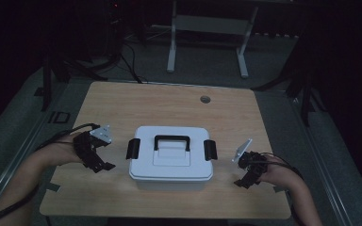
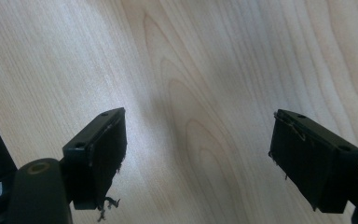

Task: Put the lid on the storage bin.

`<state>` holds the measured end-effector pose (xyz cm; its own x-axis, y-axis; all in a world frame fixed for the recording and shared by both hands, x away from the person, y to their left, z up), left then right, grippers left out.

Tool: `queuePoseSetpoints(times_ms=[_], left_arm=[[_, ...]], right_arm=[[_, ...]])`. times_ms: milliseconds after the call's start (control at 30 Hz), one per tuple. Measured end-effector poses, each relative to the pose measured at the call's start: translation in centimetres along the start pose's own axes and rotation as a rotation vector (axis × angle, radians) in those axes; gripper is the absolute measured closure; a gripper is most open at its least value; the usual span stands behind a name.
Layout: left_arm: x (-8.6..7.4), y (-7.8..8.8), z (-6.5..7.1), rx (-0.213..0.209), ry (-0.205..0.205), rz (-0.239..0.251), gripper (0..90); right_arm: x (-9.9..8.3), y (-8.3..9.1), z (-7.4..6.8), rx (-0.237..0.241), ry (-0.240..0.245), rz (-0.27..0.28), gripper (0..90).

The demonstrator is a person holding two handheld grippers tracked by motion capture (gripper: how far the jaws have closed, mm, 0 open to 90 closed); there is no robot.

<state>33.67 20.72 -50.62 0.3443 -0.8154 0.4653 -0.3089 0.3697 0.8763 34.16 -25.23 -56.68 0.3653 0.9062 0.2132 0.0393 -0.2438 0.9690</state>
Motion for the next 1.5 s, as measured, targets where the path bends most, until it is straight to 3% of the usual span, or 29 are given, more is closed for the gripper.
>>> queuePoseSetpoints(times_ms=[367,667,1000,1500], left_arm=[[-1.8,-0.3,0.5,0.011,0.031,0.056,9.3],[-3.6,-0.6,0.9,0.012,0.067,0.063,9.3],[-4.7,-1.5,1.3,0.010,0.080,0.079,9.3],[-7.5,-3.7,2.1,0.000,0.148,0.116,9.3]], right_arm=[[-0.8,0.2,0.3,-0.011,-0.035,0.056,18.3],[-1.5,0.5,0.5,-0.029,-0.053,0.092,18.3],[-2.1,0.2,0.7,-0.035,-0.075,0.128,18.3],[-2.9,-0.8,0.8,-0.023,-0.127,0.212,18.3]])
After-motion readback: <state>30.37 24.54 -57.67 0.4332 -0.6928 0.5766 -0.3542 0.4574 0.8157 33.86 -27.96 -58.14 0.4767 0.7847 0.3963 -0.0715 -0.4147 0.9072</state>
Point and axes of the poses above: each handheld gripper's, and its own axes: y roughly backward along the jaws, x roughly out of its top, z roughly to its right, the point moved 8 cm from there along -y, roughly forward along the jaws, and after that the axes turned 8 degrees about x, right-handed, at the moved point
